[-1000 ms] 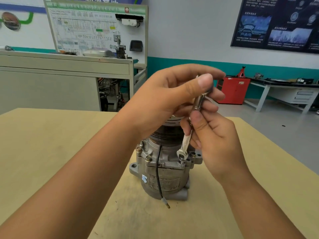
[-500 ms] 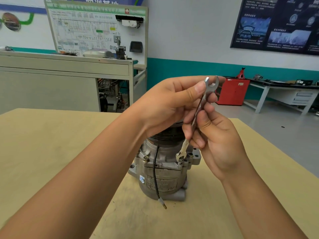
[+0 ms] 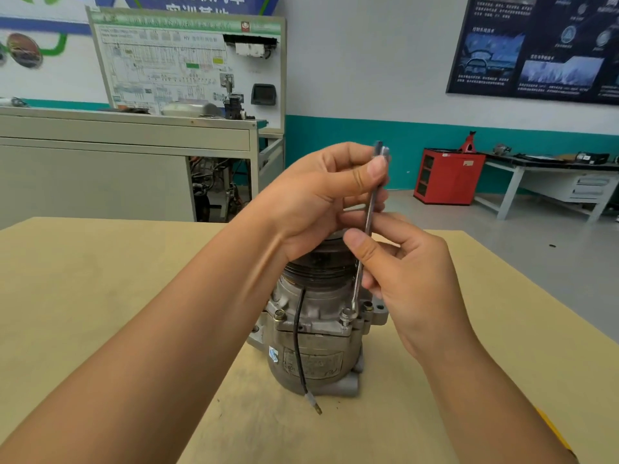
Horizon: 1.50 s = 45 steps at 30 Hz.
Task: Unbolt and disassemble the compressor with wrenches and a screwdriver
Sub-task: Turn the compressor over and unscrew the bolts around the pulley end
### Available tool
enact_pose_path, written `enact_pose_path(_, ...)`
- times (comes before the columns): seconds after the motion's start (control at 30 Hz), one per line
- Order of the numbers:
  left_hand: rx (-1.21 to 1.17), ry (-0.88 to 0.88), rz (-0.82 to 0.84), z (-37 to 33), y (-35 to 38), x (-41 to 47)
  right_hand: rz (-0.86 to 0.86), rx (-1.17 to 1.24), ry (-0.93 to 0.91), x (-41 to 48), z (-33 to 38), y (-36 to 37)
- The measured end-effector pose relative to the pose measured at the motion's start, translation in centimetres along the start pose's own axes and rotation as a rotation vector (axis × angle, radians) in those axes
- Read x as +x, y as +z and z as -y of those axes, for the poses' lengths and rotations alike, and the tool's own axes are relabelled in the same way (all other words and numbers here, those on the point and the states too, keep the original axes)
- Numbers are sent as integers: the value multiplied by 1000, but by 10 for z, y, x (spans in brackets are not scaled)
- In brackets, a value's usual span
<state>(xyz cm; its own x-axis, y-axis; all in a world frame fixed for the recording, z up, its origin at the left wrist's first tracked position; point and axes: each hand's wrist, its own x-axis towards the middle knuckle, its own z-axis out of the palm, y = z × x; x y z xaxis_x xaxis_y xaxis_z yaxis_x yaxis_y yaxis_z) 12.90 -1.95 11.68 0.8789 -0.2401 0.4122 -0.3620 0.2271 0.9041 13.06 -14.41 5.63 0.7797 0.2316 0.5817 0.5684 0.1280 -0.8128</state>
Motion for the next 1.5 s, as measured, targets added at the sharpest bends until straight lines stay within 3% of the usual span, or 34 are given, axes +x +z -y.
enact_pose_path(0.17,56,133,-90,-4,-7,-6,-10,-21,-7,-2,4,3)
enact_pose_path(0.23,115,158,-37,-5,-10,-9,48,30,10,-2,4,4)
enact_pose_path(0.37,-80,68,174,-11,-13,-15,123,129,47,-1,3,3)
enact_pose_path(0.47,-55,90,236,-10,-13,-16,173,177,38,-4,2,1)
enact_pose_path(0.63,-31,118,157,-6,-7,-13,185,206,32,-5,5,0)
enact_pose_path(0.83,61,201,19,-11,1,-15,70,73,31,-3,7,0)
enact_pose_path(1.03,153,115,160,-13,1,-19,63,95,33,-1,8,-4)
enact_pose_path(1.3,63,69,120,-6,2,-11,118,18,43,4,4,1)
enact_pose_path(1.5,71,57,-16,-6,-2,-3,104,-107,40,4,8,2)
